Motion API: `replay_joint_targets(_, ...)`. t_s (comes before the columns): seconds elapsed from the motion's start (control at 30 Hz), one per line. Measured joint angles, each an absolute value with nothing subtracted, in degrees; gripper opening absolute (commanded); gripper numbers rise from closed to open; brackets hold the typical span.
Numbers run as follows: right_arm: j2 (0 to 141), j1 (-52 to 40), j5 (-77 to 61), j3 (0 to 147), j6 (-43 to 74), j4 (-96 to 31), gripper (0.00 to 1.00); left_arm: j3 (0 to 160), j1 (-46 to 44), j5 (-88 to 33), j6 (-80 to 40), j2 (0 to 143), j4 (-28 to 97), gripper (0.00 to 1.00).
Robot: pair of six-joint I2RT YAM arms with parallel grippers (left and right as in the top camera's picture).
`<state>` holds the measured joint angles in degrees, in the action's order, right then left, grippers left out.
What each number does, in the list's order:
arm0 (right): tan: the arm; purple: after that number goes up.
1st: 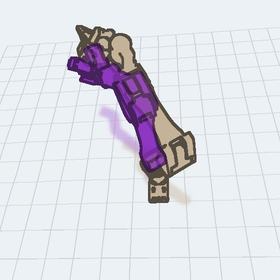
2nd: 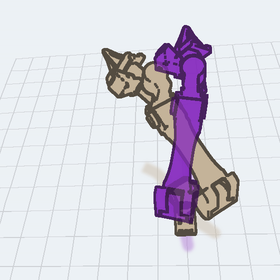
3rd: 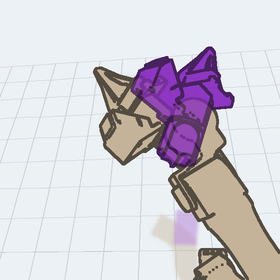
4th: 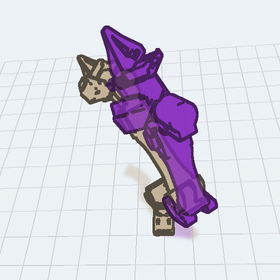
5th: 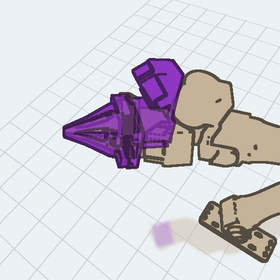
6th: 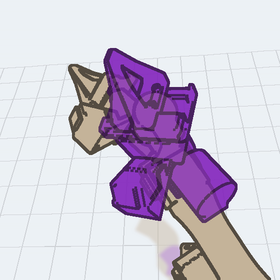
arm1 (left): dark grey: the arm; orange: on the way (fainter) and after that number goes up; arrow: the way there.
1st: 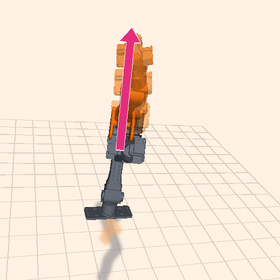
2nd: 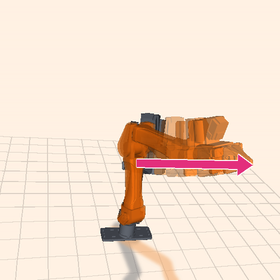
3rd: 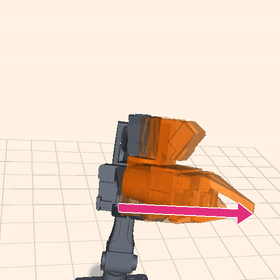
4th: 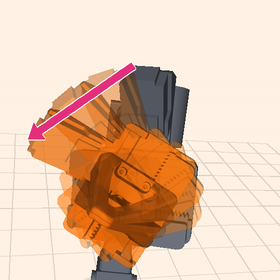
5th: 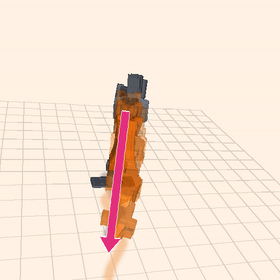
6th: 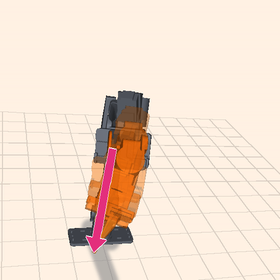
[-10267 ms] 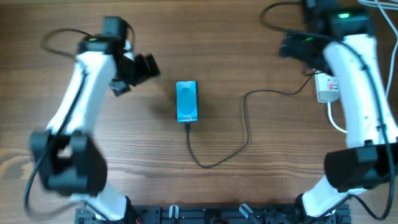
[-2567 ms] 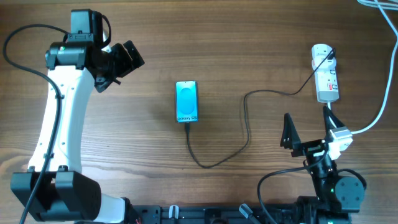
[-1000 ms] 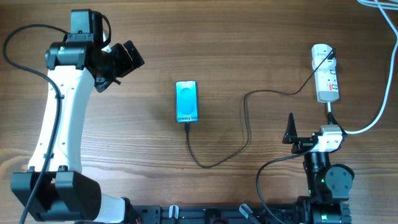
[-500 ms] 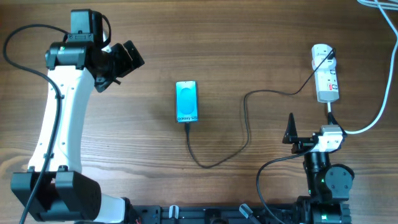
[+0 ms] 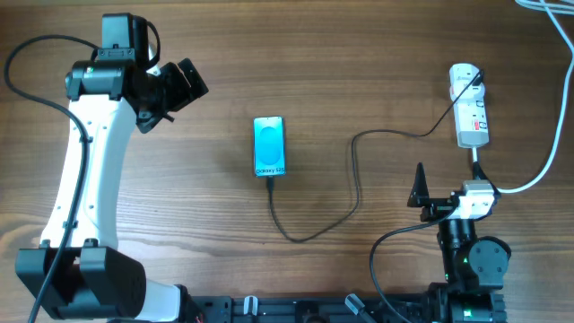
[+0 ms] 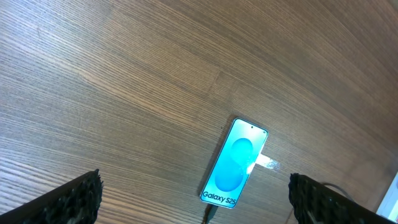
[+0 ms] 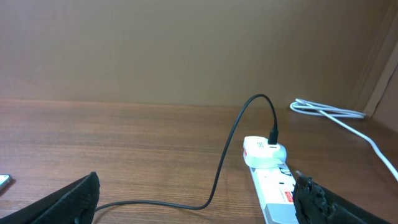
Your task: Plug charger to phone and switch on socket
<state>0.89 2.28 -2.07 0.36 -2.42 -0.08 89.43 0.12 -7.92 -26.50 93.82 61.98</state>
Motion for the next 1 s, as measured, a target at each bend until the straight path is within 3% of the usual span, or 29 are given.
replay_joint_targets(0.6, 0.89, 2.28, -2.07, 0.36, -2.39, -0.08, 1.00, 89.17, 0.12, -7.31, -26.50, 93.01, 62.57, 1.00)
replay_joint_targets(1.0, 0.89, 2.28, -2.09, 0.36, -2.39, -0.08, 1.00, 67.05, 0.12, -2.96, -25.34, 70.02, 50.41, 1.00)
